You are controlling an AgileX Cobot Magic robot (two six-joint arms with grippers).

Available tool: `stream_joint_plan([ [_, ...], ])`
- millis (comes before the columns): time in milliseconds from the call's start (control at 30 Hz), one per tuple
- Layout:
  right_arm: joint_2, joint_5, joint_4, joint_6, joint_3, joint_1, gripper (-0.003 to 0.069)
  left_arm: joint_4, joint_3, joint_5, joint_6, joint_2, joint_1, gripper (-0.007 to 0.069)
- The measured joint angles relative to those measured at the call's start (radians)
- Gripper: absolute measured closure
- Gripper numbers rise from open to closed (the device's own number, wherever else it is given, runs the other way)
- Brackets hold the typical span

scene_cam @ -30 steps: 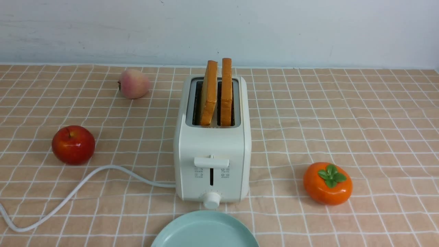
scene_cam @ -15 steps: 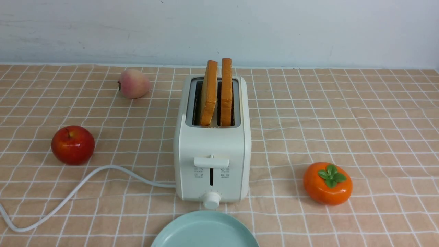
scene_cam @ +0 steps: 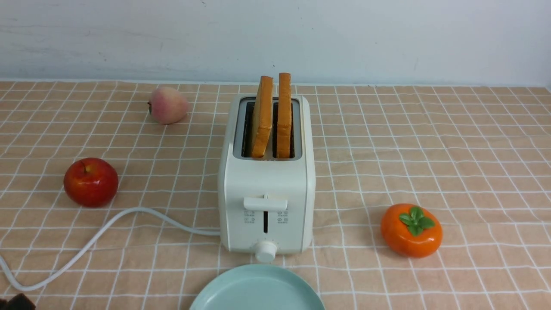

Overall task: Take toasted bread from bread machine on light coffee tablecloth place on plate.
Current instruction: 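Reach for a toast slice standing in the toaster with the left gripper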

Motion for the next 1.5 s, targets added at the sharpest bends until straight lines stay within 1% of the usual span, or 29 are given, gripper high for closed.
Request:
stream_joint_plan([
  [67,0.000,-0.039,0.098,0.000,0.006,0.000,0.0419,-0.064,0.000,-0.033,-0.001,0.000,0.000,0.0386],
  [100,0.000,-0.039,0.110,0.000,0.006,0.000,0.0419,-0.069,0.000,-0.036,-0.001,0.000,0.000,0.0386],
  [233,0.000,-0.163,0.418,0.000,0.009,0.000,0.0419,-0.206,0.000,-0.079,-0.001,0.000,0.000,0.0386],
  [300,0.000,-0.218,0.586,0.000,0.009,0.000,0.0419,-0.304,0.000,-0.092,-0.001,0.000,0.000,0.0386],
  [400,0.000,-0.252,0.754,0.000,0.009,0.000,0.0419,-0.408,0.000,-0.113,-0.001,0.000,0.000,0.0386],
  [467,0.000,-0.259,0.810,0.000,0.009,0.000,0.0419,-0.441,0.000,-0.120,-0.001,0.000,0.000,0.0386],
  [500,0.000,-0.264,0.866,0.000,0.009,0.000,0.0419,-0.468,0.000,-0.127,-0.001,0.000,0.000,0.0386],
  [567,0.000,-0.277,0.904,0.000,0.009,0.000,0.0419,-0.484,0.000,-0.137,-0.001,0.000,0.000,0.0396],
  [667,0.000,-0.294,0.927,0.000,0.009,0.000,0.0419,-0.496,0.000,-0.171,-0.001,0.000,0.000,0.0446],
  [700,0.000,-0.296,0.932,0.000,0.009,0.000,0.0419,-0.503,0.000,-0.184,-0.001,0.000,0.000,0.0486],
  [733,0.000,-0.289,0.934,-0.002,0.004,0.000,0.0421,-0.508,-0.008,-0.190,-0.001,0.000,0.000,0.0550],
  [767,0.000,-0.286,0.934,-0.004,0.002,0.000,0.0424,-0.508,-0.010,-0.190,-0.001,0.000,0.000,0.0561],
  [800,0.000,-0.242,0.933,-0.023,-0.028,0.000,0.0436,-0.506,-0.040,-0.189,0.009,0.000,0.000,0.0625],
  [867,0.002,-0.154,0.928,-0.070,-0.113,0.001,0.0465,-0.483,-0.117,-0.170,0.054,0.000,0.000,0.0638],
  [933,0.036,-0.069,0.918,-0.145,-0.244,0.001,0.0524,-0.462,-0.231,-0.116,0.100,0.004,0.000,0.0638],
  [1000,0.100,-0.013,0.903,-0.190,-0.355,0.001,0.0573,-0.453,-0.335,-0.050,0.120,0.041,0.000,0.0638],
  [1033,0.148,0.024,0.888,-0.218,-0.415,0.001,0.0614,-0.446,-0.394,-0.005,0.124,0.080,0.000,0.0638],
  [1067,0.158,0.032,0.888,-0.223,-0.427,0.001,0.0620,-0.444,-0.406,0.005,0.124,0.089,0.000,0.0638],
  [1100,0.238,0.095,0.864,-0.243,-0.507,0.001,0.0659,-0.422,-0.488,0.088,0.128,0.165,0.000,0.0638],
  [1133,0.326,0.174,0.841,-0.247,-0.581,0.001,0.0672,-0.389,-0.558,0.195,0.128,0.258,0.000,0.0638],
  [1167,0.365,0.213,0.826,-0.247,-0.610,0.001,0.0676,-0.362,-0.605,0.248,0.128,0.302,0.000,0.0638],
  [1233,0.498,0.360,0.789,-0.247,-0.697,0.001,0.0676,-0.272,-0.727,0.460,0.128,0.475,0.000,0.0638],
  [1267,0.549,0.423,0.775,-0.247,-0.732,0.001,0.0676,-0.245,-0.757,0.518,0.128,0.539,0.000,0.0638],
  [1300,0.644,0.544,0.752,-0.248,-0.766,0.001,0.0676,-0.184,-0.822,0.661,0.128,0.652,0.000,0.0638],
  [1333,0.644,0.544,0.748,-0.248,-0.766,0.001,0.0676,-0.176,-0.831,0.661,0.128,0.652,0.000,0.0638],
  [1367,0.717,0.631,0.726,-0.264,-0.785,0.001,0.0676,-0.125,-0.888,0.762,0.134,0.776,0.000,0.0638],
  [1400,0.761,0.676,0.711,-0.292,-0.786,0.001,0.0675,-0.099,-0.923,0.813,0.148,0.848,0.000,0.0638],
  [1467,0.825,0.723,0.676,-0.350,-0.777,0.001,0.0675,-0.080,-0.983,0.863,0.176,0.976,-0.005,0.0638],
  [1500,0.829,0.726,0.673,-0.355,-0.777,0.001,0.0675,-0.080,-0.988,0.866,0.178,0.976,-0.006,0.0638],
])
